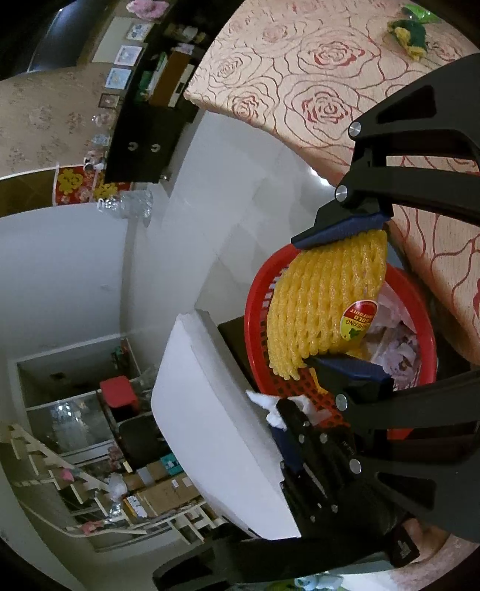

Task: Collect trash
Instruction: 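Carry tissue and yellow net to the red wastebasket and open both tools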

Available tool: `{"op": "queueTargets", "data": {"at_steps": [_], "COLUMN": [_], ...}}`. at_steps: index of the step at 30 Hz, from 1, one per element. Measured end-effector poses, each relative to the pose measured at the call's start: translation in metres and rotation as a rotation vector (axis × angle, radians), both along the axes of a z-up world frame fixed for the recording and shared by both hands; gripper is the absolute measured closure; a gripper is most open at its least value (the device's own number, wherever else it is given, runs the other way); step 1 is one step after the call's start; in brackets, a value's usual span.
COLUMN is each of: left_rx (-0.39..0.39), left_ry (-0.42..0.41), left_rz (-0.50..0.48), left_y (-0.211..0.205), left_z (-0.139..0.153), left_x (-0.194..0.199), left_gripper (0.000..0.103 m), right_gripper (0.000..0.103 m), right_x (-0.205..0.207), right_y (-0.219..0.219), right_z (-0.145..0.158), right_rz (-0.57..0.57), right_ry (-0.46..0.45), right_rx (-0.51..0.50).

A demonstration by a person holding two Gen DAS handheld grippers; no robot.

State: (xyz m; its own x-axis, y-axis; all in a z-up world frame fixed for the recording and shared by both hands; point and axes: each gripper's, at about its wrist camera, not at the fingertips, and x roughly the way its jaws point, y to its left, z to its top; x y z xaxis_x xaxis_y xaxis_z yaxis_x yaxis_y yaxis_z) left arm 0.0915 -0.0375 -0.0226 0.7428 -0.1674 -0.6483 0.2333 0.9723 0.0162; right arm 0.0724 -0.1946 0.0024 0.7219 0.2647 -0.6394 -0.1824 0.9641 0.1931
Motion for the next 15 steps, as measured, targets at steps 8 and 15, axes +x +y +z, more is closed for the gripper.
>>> {"op": "queueTargets", "data": {"at_steps": [8, 15], "left_rx": [-0.011, -0.021], "left_ry": [0.037, 0.031], "left_rz": [0.001, 0.003], "left_y": [0.0042, 0.0045], "left_z": [-0.0049, -0.0030], "left_x": [0.0019, 0.0016], "left_gripper": [0.074, 0.049], "right_gripper": [0.043, 0.032], "right_x": [0.0042, 0.0026], "right_y": [0.0070, 0.0109], "right_z": [-0.0013, -0.0017], "right_rz": [0.024, 0.030], "right_ry": [0.013, 0.010], "right_rx": [0.030, 0.038]}}
